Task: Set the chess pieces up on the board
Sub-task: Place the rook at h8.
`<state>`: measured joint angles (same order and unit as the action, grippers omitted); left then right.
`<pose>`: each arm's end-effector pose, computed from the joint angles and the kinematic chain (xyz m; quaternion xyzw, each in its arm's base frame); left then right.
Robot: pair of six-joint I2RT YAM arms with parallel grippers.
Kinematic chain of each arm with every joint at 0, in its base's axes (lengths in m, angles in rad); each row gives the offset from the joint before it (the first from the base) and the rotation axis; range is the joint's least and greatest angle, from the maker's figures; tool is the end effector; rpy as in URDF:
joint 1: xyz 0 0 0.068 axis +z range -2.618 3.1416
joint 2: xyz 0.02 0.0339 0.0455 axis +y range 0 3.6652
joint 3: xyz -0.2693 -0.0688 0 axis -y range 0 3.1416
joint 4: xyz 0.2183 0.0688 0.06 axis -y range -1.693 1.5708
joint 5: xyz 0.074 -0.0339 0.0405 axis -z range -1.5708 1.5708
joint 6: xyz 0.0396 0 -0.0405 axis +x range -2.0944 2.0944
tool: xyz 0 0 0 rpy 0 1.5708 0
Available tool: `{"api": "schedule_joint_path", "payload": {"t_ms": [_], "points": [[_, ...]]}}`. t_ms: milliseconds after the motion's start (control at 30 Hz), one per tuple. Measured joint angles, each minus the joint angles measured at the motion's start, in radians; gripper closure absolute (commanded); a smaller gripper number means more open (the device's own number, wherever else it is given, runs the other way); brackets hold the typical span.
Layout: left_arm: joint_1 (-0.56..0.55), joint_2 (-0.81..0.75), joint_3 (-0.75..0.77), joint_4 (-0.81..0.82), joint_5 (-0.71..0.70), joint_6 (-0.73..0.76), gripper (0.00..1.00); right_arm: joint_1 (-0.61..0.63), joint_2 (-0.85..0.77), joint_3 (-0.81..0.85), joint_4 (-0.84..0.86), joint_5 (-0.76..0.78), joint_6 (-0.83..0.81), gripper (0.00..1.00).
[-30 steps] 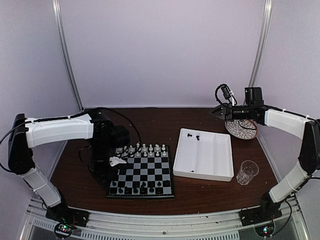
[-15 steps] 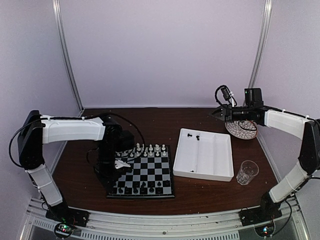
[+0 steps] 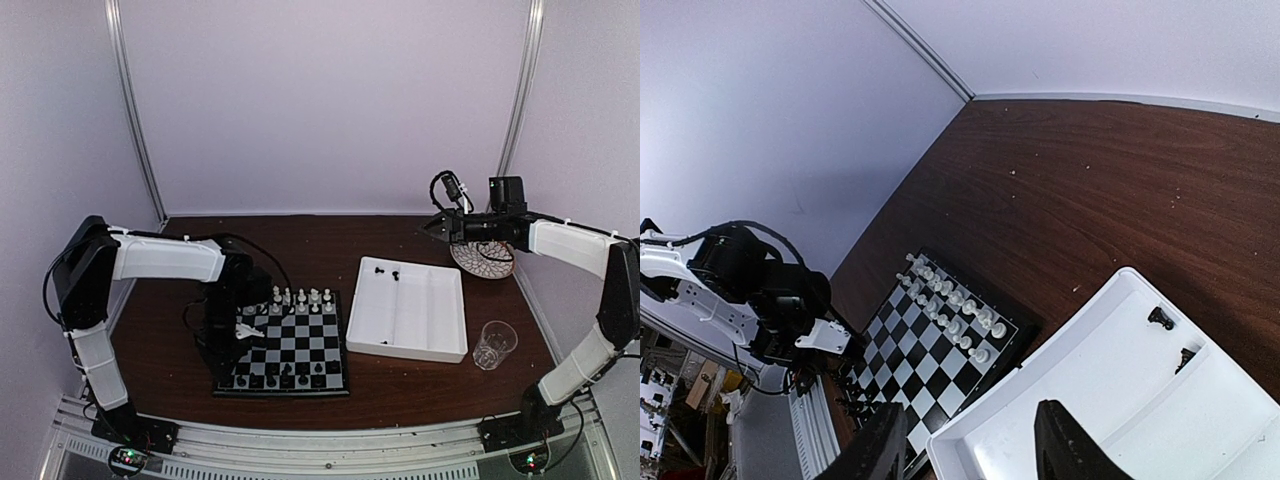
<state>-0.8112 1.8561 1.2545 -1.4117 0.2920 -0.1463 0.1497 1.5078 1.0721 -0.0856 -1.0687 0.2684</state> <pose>0.1720 -0.1977 0.1967 -0.2848 -0.9228 0.0260 0.2581 0.2984 0.0801 0.2982 -0.2105 0.7586 0.5206 0.3303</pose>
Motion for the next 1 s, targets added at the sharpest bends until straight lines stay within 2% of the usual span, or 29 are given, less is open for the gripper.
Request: {"api": "schedule_joint_path", "payload": {"t_ms": [867,1000], "points": [[0.038,0.046,0.0,0.01,-0.024,0.001,0.87,0.0,0.0,-0.001,0.007,0.0,0.0,0.53],[0.04,0.053,0.0,0.017,-0.026,0.001,0.82,0.0,0.0,-0.004,0.008,0.0,0.0,0.53]]}}
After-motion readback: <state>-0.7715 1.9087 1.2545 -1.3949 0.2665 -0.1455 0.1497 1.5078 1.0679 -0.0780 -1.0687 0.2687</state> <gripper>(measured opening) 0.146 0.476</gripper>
